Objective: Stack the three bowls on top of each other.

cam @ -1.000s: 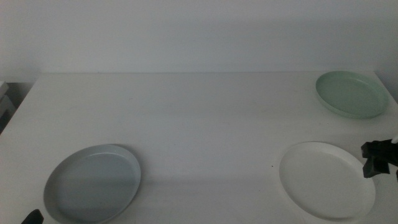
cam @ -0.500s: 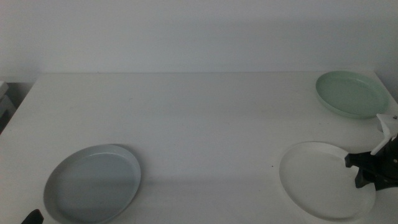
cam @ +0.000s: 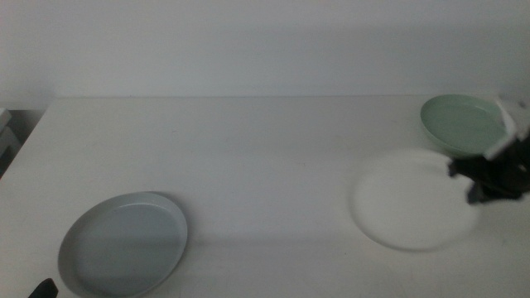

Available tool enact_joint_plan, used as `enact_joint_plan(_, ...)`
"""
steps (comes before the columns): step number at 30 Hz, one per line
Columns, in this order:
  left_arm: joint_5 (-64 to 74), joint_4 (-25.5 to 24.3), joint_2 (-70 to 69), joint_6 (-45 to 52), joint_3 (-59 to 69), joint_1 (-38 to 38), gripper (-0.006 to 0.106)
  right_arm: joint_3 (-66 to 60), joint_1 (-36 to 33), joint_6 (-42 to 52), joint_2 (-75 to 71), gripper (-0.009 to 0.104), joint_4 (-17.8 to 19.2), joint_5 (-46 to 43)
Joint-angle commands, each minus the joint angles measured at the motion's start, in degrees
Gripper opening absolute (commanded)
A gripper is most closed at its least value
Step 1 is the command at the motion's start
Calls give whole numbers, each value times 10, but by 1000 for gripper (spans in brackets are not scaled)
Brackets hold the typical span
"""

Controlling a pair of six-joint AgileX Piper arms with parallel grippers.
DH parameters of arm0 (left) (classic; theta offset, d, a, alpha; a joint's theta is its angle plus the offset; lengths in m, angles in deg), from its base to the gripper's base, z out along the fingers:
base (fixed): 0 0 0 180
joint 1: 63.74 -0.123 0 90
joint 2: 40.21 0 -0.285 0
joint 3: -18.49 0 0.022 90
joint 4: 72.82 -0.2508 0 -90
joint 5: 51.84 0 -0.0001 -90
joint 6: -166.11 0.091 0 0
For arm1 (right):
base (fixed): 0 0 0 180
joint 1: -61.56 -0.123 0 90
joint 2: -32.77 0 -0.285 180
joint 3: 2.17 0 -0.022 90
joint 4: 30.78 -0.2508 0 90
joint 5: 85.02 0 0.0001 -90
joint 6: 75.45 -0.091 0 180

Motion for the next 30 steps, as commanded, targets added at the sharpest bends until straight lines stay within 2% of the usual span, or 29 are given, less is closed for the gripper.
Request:
enact_joint_plan(1, -42, 5, -8, -8, 3, 0, 90, 38, -33, -5, -27, 0, -15, -2)
enact_joint_plan(7, -42, 5, -8, -8, 3, 0, 90, 102, -125, -8, 15, 0, -62, -13)
enact_joint_plan(14, -42, 5, -8, -8, 3, 0, 90, 159, -206, -25, 104, 0, -68, -15)
enact_joint_plan(30, -42, 5, -8, -8, 3, 0, 90, 167, -240, 11, 190, 1, -98, -63)
